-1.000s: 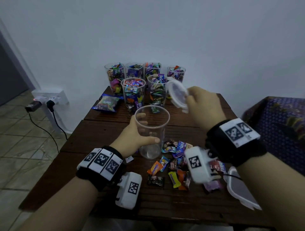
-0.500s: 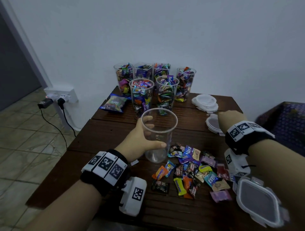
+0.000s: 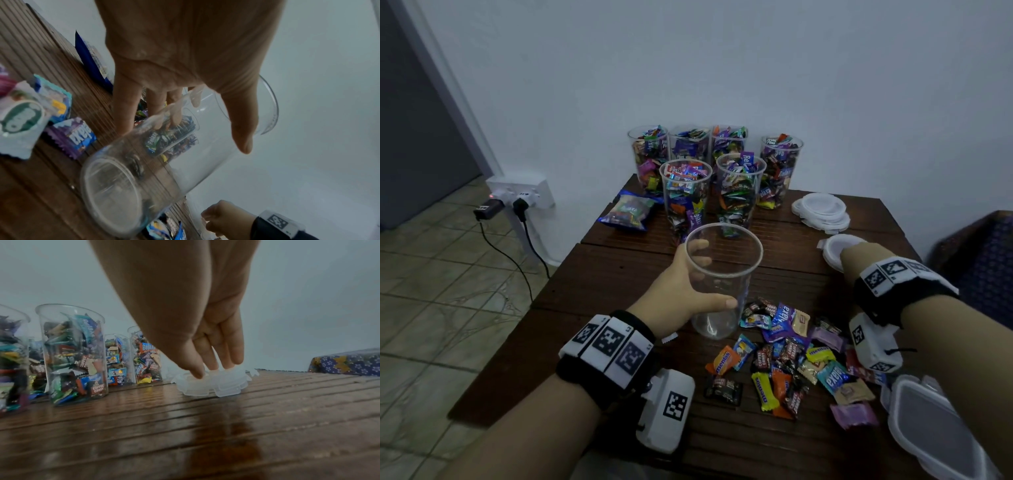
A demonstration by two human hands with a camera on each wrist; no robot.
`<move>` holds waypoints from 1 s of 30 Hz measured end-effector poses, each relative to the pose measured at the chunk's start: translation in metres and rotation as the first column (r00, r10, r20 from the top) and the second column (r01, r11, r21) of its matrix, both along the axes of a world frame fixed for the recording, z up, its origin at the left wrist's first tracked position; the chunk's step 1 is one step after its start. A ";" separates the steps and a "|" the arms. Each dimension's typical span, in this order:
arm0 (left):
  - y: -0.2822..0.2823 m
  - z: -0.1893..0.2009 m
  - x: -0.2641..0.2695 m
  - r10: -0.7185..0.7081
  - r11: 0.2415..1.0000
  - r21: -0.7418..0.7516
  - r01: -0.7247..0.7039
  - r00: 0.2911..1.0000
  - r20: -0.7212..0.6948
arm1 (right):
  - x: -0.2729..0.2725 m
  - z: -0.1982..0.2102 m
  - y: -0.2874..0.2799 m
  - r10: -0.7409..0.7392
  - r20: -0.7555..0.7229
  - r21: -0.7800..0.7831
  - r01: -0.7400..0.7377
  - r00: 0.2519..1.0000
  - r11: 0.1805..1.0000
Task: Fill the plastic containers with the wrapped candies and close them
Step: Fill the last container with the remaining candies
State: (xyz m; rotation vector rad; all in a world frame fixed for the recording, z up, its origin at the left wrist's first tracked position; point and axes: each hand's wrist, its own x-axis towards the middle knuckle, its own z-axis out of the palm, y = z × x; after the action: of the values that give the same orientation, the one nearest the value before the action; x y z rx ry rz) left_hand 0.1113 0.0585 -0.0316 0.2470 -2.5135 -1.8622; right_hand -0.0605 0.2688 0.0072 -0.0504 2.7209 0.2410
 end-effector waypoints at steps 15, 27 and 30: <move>-0.007 0.007 0.007 -0.052 0.990 -0.130 0.061 0.996 0.075 | 0.044 0.023 0.045 0.449 -0.046 -0.029 -0.451 0.892 0.892; -0.013 0.007 0.046 -0.265 0.754 -0.487 0.441 0.882 0.389 | 0.105 -0.020 0.042 0.408 0.548 -0.226 -0.341 0.730 0.913; 0.000 -0.001 0.049 -0.359 0.716 -0.423 0.556 0.812 0.460 | 0.102 -0.024 0.035 0.402 0.541 -0.272 -0.299 0.739 0.915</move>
State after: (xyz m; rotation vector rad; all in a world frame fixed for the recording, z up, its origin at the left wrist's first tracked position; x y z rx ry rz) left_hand 0.1599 0.0589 -0.0327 -0.1001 -3.4940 -1.1497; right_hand 0.0412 0.3041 -0.0170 -0.5984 2.0731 0.0766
